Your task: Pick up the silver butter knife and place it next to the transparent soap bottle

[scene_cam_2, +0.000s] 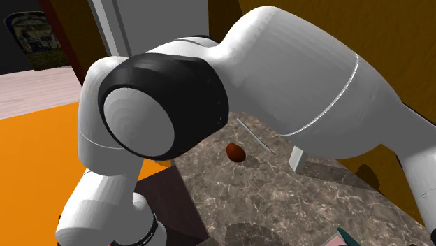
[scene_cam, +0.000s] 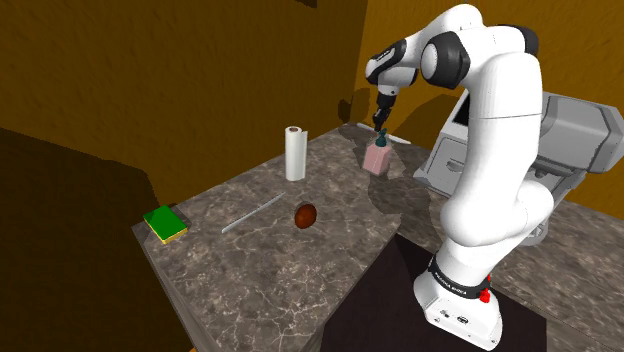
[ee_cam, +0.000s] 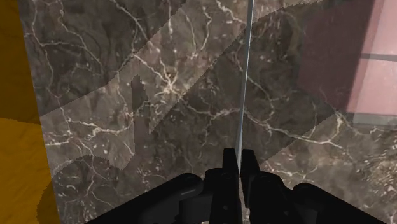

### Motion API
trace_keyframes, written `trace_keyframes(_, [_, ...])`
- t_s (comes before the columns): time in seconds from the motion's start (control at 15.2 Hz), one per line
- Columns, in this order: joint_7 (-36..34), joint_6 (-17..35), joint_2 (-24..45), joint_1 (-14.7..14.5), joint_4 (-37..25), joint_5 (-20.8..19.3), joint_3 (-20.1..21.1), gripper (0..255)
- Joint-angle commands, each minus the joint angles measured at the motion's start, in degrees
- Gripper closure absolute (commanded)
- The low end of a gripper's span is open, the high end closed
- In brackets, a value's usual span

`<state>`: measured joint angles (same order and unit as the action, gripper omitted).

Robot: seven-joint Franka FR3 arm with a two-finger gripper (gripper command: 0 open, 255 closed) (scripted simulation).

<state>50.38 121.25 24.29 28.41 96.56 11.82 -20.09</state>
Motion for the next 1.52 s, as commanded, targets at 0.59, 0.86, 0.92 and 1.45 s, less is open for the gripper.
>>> trace_keyframes(0.59, [1.4, 6.6, 4.2, 0.6, 2.6, 2.0, 1.1, 255])
trace_keyframes(0.86, [1.9, 8.9, 5.9, 0.9, 3.3, 2.8, 1.5, 255])
trace_keyframes(0.92, [2.1, 9.5, 6.4, 1.0, 3.4, 3.0, 1.7, 255])
trace_keyframes(1.45, [2.3, 10.2, 7.0, 1.1, 3.5, 3.3, 1.8, 255])
